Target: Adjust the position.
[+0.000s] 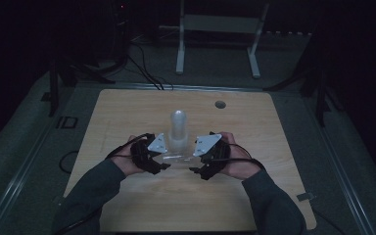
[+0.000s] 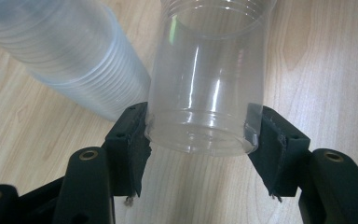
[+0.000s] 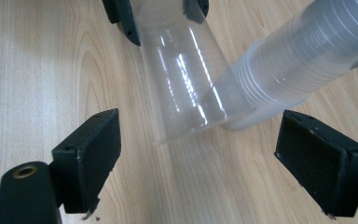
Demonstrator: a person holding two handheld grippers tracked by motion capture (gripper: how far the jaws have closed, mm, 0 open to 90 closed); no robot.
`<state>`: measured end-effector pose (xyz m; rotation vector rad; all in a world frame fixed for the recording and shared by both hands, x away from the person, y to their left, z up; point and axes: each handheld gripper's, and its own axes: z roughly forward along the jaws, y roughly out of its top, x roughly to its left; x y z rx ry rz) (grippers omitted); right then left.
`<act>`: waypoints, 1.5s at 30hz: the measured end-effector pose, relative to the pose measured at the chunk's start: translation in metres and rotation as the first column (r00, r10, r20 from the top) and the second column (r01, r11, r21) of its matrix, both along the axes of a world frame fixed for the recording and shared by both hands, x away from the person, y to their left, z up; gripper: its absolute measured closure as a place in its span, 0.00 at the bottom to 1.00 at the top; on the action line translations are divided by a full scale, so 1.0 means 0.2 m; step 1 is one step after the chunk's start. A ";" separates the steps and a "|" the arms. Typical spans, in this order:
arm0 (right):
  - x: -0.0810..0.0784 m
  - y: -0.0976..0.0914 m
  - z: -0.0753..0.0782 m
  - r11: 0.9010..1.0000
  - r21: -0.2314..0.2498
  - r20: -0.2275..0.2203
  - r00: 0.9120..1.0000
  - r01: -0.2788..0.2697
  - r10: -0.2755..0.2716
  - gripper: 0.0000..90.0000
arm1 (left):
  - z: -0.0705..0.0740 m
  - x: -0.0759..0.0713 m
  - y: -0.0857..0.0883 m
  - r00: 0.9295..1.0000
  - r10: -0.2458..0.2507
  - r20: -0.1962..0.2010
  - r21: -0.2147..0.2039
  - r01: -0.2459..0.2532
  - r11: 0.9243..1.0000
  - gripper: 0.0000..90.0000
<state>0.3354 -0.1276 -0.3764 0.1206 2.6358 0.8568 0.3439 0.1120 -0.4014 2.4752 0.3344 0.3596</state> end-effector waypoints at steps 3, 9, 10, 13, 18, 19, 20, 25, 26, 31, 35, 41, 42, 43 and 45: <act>0.00 -0.02 0.00 1.000 0.020 -0.006 1.000 0.013 -0.013 0.15 | 0.00 0.00 0.02 1.000 0.009 -0.001 -0.026 -0.009 1.000 0.46; 0.01 -0.05 -0.01 0.998 0.049 -0.022 0.999 0.037 -0.036 0.16 | 0.00 -0.01 0.05 1.000 0.030 -0.002 -0.076 -0.030 0.997 0.46; 0.01 -0.05 -0.01 0.998 0.052 -0.025 0.999 0.042 -0.041 0.16 | 0.00 -0.01 0.06 0.999 0.036 -0.001 -0.083 -0.035 0.996 0.46; 0.02 -0.06 -0.02 0.997 0.057 -0.031 0.998 0.055 -0.054 0.16 | 0.00 -0.02 0.07 0.999 0.047 0.016 -0.105 -0.045 0.993 0.46; 0.02 -0.06 -0.03 0.995 0.078 -0.047 0.997 0.063 -0.060 0.17 | 0.01 -0.03 0.09 0.997 0.070 0.038 -0.140 -0.064 0.988 0.46; 0.02 -0.06 -0.03 0.995 0.080 -0.048 0.997 0.065 -0.061 0.17 | 0.01 -0.03 0.09 0.996 0.076 0.040 -0.146 -0.070 0.987 0.46; 0.02 -0.06 -0.04 0.994 0.086 -0.050 0.997 0.065 -0.061 0.17 | 0.01 -0.03 0.10 0.996 0.082 0.041 -0.156 -0.075 0.985 0.46; 0.02 -0.06 -0.05 0.992 0.106 -0.064 0.996 0.074 -0.067 0.17 | 0.01 -0.04 0.12 0.994 0.102 0.051 -0.196 -0.090 0.976 0.46; 0.02 -0.06 -0.05 0.991 0.110 -0.068 0.995 0.078 -0.071 0.17 | 0.01 -0.04 0.12 0.993 0.109 0.051 -0.206 -0.097 0.974 0.46; 0.03 -0.08 -0.07 0.986 0.133 -0.087 0.992 0.098 -0.086 0.17 | 0.01 -0.05 0.12 0.990 0.124 0.062 -0.224 -0.107 0.969 0.46; 0.03 -0.09 -0.07 0.984 0.145 -0.095 0.991 0.105 -0.092 0.18 | 0.01 -0.05 0.12 0.989 0.135 0.064 -0.245 -0.116 0.963 0.46; 0.04 -0.09 -0.07 0.978 0.172 -0.106 0.989 0.118 -0.101 0.18 | 0.01 -0.06 0.12 0.987 0.146 0.069 -0.280 -0.122 0.952 0.46; 0.04 -0.08 -0.07 0.977 0.176 -0.109 0.989 0.121 -0.102 0.18 | 0.01 -0.06 0.11 0.987 0.147 0.070 -0.284 -0.121 0.951 0.46; 0.04 -0.08 -0.07 0.975 0.184 -0.113 0.988 0.125 -0.106 0.18 | 0.01 -0.06 0.11 0.986 0.150 0.073 -0.290 -0.123 0.949 0.46; 0.04 -0.08 -0.07 0.973 0.193 -0.115 0.988 0.127 -0.106 0.18 | 0.01 -0.06 0.12 0.986 0.151 0.075 -0.296 -0.122 0.947 0.46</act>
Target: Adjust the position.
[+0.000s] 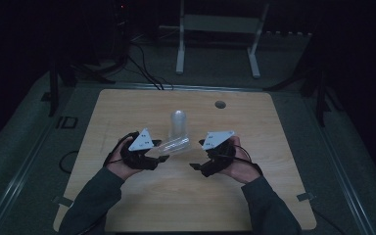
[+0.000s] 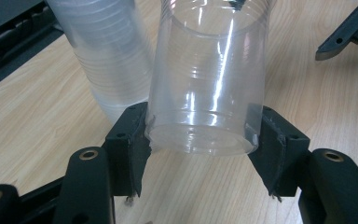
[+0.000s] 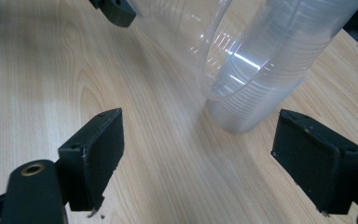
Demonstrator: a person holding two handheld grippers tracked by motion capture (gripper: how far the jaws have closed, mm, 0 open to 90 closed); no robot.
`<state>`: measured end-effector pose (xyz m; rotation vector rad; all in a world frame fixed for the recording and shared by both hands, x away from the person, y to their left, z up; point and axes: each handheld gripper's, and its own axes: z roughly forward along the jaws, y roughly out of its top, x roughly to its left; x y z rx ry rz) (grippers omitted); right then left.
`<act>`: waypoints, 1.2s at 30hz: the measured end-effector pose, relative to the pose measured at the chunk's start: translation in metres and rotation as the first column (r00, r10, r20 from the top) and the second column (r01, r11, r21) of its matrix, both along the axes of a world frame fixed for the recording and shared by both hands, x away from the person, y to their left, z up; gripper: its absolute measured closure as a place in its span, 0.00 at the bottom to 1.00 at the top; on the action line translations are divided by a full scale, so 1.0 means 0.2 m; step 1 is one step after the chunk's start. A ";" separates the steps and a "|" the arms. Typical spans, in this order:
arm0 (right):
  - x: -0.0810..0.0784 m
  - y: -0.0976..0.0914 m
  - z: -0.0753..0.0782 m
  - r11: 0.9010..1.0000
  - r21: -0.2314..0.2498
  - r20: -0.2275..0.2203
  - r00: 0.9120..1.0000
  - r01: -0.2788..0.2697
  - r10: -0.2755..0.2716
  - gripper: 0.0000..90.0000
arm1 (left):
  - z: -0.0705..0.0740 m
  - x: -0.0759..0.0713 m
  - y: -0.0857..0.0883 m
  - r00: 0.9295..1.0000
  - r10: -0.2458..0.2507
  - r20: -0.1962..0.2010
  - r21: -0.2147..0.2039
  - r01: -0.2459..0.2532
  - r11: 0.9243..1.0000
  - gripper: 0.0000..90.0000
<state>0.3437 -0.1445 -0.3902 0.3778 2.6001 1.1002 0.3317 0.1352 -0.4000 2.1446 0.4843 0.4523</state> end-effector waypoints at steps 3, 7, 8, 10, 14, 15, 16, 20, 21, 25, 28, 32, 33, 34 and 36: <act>0.00 0.00 0.00 1.000 0.022 -0.009 1.000 0.008 -0.008 0.18 | 0.00 0.00 0.00 1.000 0.007 0.004 -0.018 -0.006 1.000 0.46; 0.01 -0.01 -0.01 0.998 0.056 -0.022 0.999 0.024 -0.023 0.18 | 0.00 0.00 0.02 1.000 0.019 0.007 -0.049 -0.018 0.999 0.46; 0.01 -0.01 -0.01 0.998 0.056 -0.022 0.999 0.024 -0.023 0.18 | 0.00 0.00 0.02 1.000 0.022 0.006 -0.057 -0.021 0.998 0.46; 0.01 -0.01 -0.01 0.997 0.074 -0.026 0.999 0.034 -0.032 0.18 | 0.00 0.00 0.04 1.000 0.023 0.001 -0.089 -0.023 0.996 0.46; 0.00 0.00 -0.01 0.995 0.089 -0.022 0.999 0.037 -0.035 0.18 | 0.01 0.00 0.05 1.000 0.029 0.002 -0.109 -0.029 0.994 0.46; 0.00 0.01 -0.01 0.994 0.104 -0.023 0.999 0.043 -0.041 0.18 | 0.01 0.00 0.06 0.999 0.035 0.002 -0.124 -0.035 0.992 0.46; 0.00 0.01 -0.01 0.993 0.111 -0.023 0.999 0.045 -0.043 0.18 | 0.01 0.00 0.06 0.999 0.035 0.002 -0.124 -0.035 0.992 0.46; 0.00 0.02 -0.01 0.989 0.139 -0.027 0.999 0.050 -0.047 0.19 | 0.00 0.00 0.07 0.999 0.048 0.000 -0.161 -0.047 0.986 0.46; 0.00 0.02 -0.01 0.988 0.148 -0.031 0.998 0.053 -0.049 0.19 | 0.00 0.00 0.08 0.998 0.056 0.002 -0.169 -0.055 0.984 0.46; 0.01 0.03 -0.02 0.977 0.201 -0.056 0.997 0.067 -0.057 0.19 | 0.00 0.00 0.10 0.996 0.087 0.012 -0.205 -0.082 0.975 0.46; 0.02 0.03 -0.02 0.970 0.229 -0.066 0.995 0.081 -0.068 0.19 | 0.00 0.00 0.11 0.995 0.097 0.016 -0.220 -0.091 0.971 0.46; 0.02 0.04 -0.02 0.963 0.252 -0.075 0.994 0.093 -0.076 0.19 | 0.00 0.00 0.11 0.995 0.094 0.015 -0.231 -0.088 0.969 0.46; 0.02 0.04 -0.03 0.961 0.260 -0.078 0.994 0.095 -0.077 0.19 | 0.00 0.00 0.11 0.996 0.092 0.014 -0.234 -0.086 0.968 0.46; 0.02 0.05 -0.03 0.959 0.266 -0.083 0.993 0.098 -0.078 0.19 | 0.00 0.00 0.11 0.996 0.091 0.014 -0.239 -0.085 0.967 0.46; 0.02 0.05 -0.03 0.954 0.281 -0.092 0.992 0.105 -0.083 0.19 | 0.00 -0.01 0.10 0.996 0.087 0.018 -0.247 -0.080 0.966 0.46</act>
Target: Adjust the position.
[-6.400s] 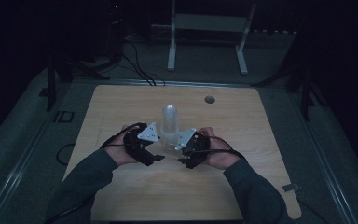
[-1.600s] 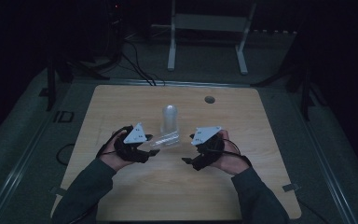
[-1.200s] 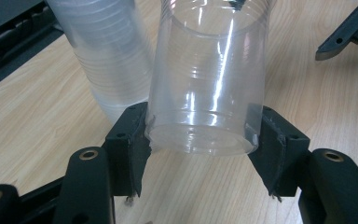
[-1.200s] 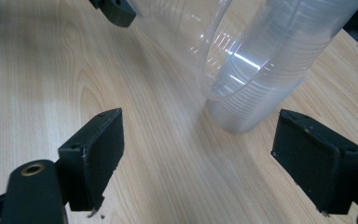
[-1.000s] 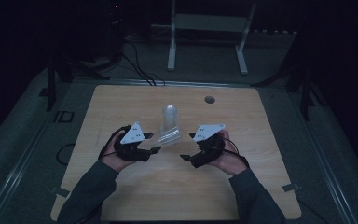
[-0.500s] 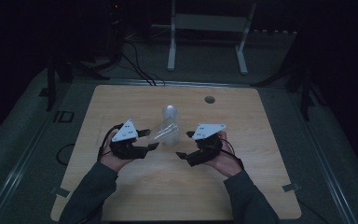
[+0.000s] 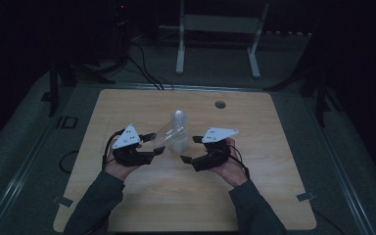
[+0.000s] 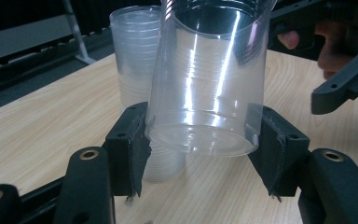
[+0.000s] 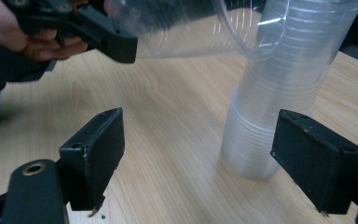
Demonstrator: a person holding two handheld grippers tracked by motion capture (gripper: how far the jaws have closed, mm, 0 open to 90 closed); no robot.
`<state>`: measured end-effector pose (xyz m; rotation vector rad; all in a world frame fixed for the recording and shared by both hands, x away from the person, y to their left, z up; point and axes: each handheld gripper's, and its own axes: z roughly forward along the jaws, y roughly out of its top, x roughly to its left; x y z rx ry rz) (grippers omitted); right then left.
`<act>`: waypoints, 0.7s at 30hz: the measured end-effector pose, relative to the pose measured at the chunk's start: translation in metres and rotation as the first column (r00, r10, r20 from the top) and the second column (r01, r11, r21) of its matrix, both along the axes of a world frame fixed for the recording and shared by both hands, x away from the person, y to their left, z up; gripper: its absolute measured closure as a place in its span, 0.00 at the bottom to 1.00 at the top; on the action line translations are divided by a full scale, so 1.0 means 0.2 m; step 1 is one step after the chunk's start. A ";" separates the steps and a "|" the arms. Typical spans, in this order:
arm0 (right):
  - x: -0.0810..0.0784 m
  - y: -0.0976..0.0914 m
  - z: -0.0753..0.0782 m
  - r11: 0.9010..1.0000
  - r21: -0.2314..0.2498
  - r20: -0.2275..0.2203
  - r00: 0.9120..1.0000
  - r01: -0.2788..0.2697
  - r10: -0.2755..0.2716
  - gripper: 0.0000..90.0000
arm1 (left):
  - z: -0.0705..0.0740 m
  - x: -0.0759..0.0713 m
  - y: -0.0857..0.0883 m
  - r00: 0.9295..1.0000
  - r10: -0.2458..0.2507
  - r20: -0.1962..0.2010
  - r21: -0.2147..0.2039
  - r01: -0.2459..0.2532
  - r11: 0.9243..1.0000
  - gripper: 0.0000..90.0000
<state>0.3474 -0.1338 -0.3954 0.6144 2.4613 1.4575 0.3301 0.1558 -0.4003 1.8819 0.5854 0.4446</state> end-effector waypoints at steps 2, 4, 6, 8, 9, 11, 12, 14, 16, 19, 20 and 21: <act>0.00 0.00 0.00 1.000 0.014 -0.005 1.000 -0.001 0.001 0.19 | 0.00 0.00 0.00 1.000 -0.001 0.002 -0.002 0.001 1.000 0.46; 0.01 0.01 0.00 0.999 0.039 -0.015 1.000 -0.001 0.002 0.19 | 0.00 0.00 0.00 1.000 -0.004 0.006 -0.017 0.004 1.000 0.46; 0.01 0.02 0.00 0.998 0.057 -0.022 1.000 -0.001 0.002 0.19 | 0.00 -0.01 0.00 1.000 -0.004 0.008 -0.026 0.004 1.000 0.46; 0.01 0.02 0.00 0.997 0.074 -0.027 1.000 -0.002 0.004 0.19 | 0.00 -0.01 0.00 1.000 -0.007 0.012 -0.036 0.007 0.999 0.46; 0.01 0.02 0.00 0.997 0.081 -0.031 0.999 -0.002 0.005 0.19 | 0.00 -0.01 0.00 1.000 -0.005 0.014 -0.039 0.006 0.999 0.46; 0.02 0.03 0.01 0.995 0.095 -0.037 0.999 -0.004 0.008 0.19 | 0.00 -0.01 0.00 1.000 -0.006 0.021 -0.043 0.006 0.999 0.46; 0.02 0.03 0.01 0.995 0.101 -0.037 0.999 -0.006 0.010 0.19 | 0.01 -0.02 0.00 1.000 -0.007 0.025 -0.043 0.008 0.999 0.46; 0.02 0.04 0.01 0.993 0.118 -0.044 0.999 -0.010 0.015 0.19 | 0.01 -0.02 0.00 0.999 -0.005 0.032 -0.050 0.006 0.999 0.46; 0.02 0.04 0.02 0.990 0.142 -0.055 0.998 -0.012 0.020 0.19 | 0.01 -0.02 0.00 0.999 -0.001 0.037 -0.061 0.003 0.998 0.46; 0.03 0.04 0.01 0.983 0.184 -0.079 0.996 -0.013 0.028 0.19 | 0.01 -0.03 0.00 0.999 0.010 0.047 -0.075 -0.006 0.997 0.46; 0.03 0.04 0.01 0.983 0.184 -0.079 0.996 -0.013 0.028 0.19 | 0.01 -0.03 0.00 0.999 0.010 0.047 -0.075 -0.006 0.997 0.46; 0.03 0.04 0.01 0.980 0.198 -0.090 0.995 -0.014 0.033 0.19 | 0.01 -0.03 0.00 0.999 0.010 0.047 -0.075 -0.006 0.997 0.46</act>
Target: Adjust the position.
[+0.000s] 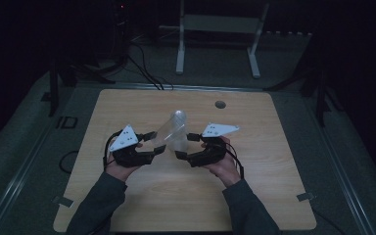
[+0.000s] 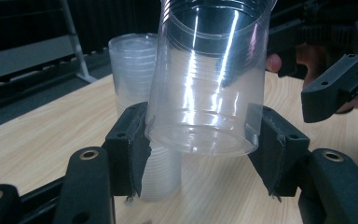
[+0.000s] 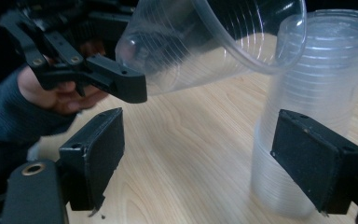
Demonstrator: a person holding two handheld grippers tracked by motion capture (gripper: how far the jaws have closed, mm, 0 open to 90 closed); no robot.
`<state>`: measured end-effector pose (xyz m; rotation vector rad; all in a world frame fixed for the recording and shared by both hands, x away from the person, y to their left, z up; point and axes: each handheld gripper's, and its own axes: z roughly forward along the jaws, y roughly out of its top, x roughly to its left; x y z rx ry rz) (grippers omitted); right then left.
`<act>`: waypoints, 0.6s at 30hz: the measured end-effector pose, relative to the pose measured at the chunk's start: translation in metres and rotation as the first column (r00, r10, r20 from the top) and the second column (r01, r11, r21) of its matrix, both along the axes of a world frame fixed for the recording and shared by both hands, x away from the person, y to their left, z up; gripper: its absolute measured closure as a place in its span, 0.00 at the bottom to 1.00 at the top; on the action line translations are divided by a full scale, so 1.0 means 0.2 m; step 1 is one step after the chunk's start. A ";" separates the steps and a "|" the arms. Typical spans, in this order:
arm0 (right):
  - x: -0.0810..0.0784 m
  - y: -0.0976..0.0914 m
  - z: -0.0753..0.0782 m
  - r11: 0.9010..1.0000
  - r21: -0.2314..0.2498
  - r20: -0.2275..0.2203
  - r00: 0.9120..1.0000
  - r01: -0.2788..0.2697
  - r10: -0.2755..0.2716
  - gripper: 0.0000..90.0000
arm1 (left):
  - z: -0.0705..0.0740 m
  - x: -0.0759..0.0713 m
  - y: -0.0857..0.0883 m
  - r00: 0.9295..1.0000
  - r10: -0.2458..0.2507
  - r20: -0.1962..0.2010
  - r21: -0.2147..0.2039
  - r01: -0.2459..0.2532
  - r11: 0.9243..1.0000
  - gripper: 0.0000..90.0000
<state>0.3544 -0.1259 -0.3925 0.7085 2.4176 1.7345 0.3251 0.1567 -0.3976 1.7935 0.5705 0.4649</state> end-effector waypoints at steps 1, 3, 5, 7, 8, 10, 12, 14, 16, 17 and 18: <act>0.01 0.00 0.00 0.999 0.037 -0.023 1.000 -0.010 0.011 0.18 | 0.00 -0.01 0.00 1.000 0.012 0.011 -0.002 -0.012 1.000 0.46; 0.02 0.00 0.00 0.998 0.064 -0.040 0.999 -0.012 0.015 0.18 | 0.00 -0.01 0.00 1.000 0.014 0.016 0.000 -0.014 1.000 0.46; 0.02 -0.01 0.00 0.997 0.073 -0.044 0.999 -0.012 0.015 0.18 | 0.00 -0.01 0.00 1.000 0.015 0.018 0.001 -0.015 1.000 0.46; 0.03 -0.01 0.01 0.995 0.101 -0.061 0.998 -0.011 0.017 0.18 | 0.01 -0.02 0.00 1.000 0.014 0.025 -0.001 -0.014 1.000 0.46; 0.03 -0.01 0.01 0.994 0.109 -0.064 0.998 -0.011 0.018 0.18 | 0.01 -0.02 -0.01 1.000 0.012 0.026 0.000 -0.012 1.000 0.46; 0.04 -0.01 0.01 0.991 0.133 -0.080 0.997 -0.011 0.022 0.18 | 0.01 -0.02 -0.01 0.999 0.012 0.034 0.007 -0.013 1.000 0.46; 0.04 -0.01 0.01 0.989 0.145 -0.086 0.996 -0.014 0.027 0.18 | 0.01 -0.02 -0.01 0.999 0.012 0.034 0.007 -0.013 1.000 0.46; 0.05 -0.01 0.01 0.983 0.182 -0.111 0.993 -0.017 0.038 0.19 | 0.01 -0.03 -0.02 0.999 0.007 0.042 0.015 -0.008 1.000 0.46; 0.06 -0.02 0.00 0.980 0.197 -0.122 0.992 -0.018 0.042 0.19 | 0.01 -0.03 -0.02 0.999 0.008 0.044 0.010 -0.008 1.000 0.46; 0.06 -0.02 0.00 0.980 0.197 -0.122 0.992 -0.018 0.042 0.19 | 0.01 -0.03 -0.02 0.999 0.008 0.044 0.010 -0.008 1.000 0.46; 0.06 -0.02 0.00 0.980 0.197 -0.123 0.992 -0.017 0.042 0.19 | 0.01 -0.03 -0.02 0.999 0.008 0.044 0.010 -0.008 1.000 0.46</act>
